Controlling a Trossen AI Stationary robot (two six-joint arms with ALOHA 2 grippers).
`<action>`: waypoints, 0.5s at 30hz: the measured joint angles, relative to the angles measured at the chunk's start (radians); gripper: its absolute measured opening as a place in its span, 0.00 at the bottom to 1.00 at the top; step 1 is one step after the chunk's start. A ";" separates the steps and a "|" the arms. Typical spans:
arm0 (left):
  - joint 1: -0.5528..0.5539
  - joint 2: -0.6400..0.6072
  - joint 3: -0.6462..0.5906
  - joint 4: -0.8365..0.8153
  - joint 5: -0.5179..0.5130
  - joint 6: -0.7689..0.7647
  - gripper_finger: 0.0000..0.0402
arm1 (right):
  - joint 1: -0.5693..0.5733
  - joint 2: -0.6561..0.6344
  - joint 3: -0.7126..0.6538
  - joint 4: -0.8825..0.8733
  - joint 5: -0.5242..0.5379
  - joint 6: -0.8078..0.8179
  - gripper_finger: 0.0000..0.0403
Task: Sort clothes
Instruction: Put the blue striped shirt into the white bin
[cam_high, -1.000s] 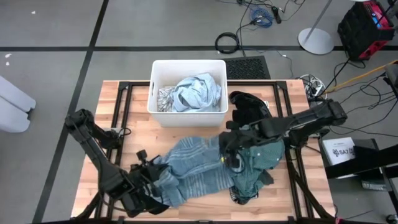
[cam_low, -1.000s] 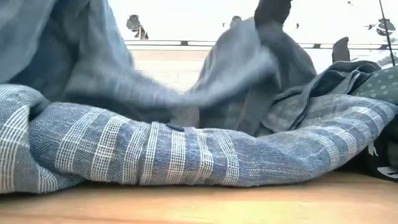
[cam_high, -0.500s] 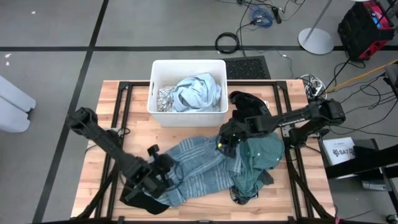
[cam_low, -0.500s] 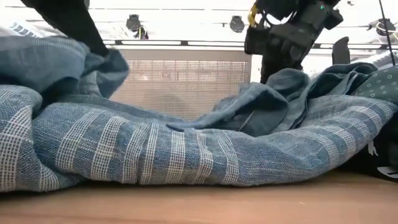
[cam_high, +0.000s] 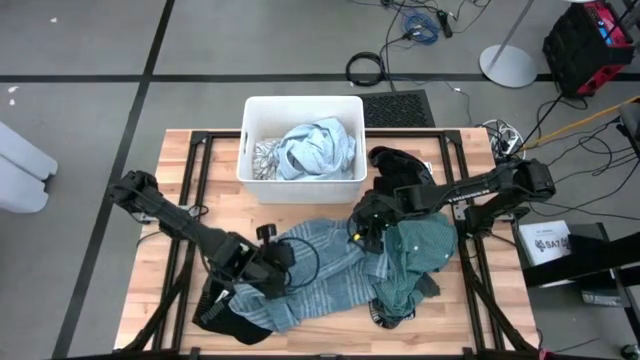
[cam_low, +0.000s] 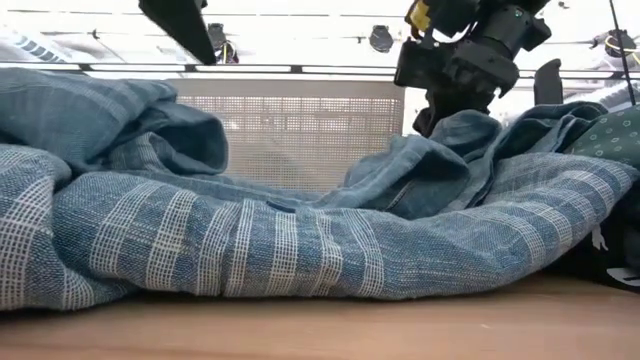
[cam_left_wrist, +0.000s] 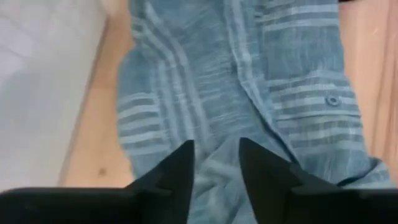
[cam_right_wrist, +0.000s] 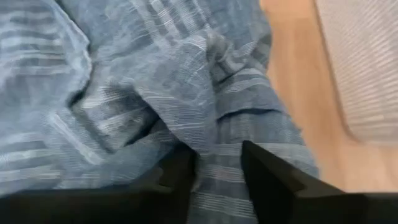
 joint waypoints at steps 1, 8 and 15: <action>0.005 0.000 0.029 -0.048 0.000 0.002 0.37 | 0.001 0.004 0.000 0.006 0.016 -0.016 0.37; 0.013 -0.003 0.214 -0.204 -0.009 0.026 0.44 | 0.004 0.073 0.000 0.072 0.054 -0.052 0.59; 0.010 -0.003 0.268 -0.206 -0.031 0.108 0.44 | 0.003 0.205 0.000 0.103 0.129 -0.098 0.63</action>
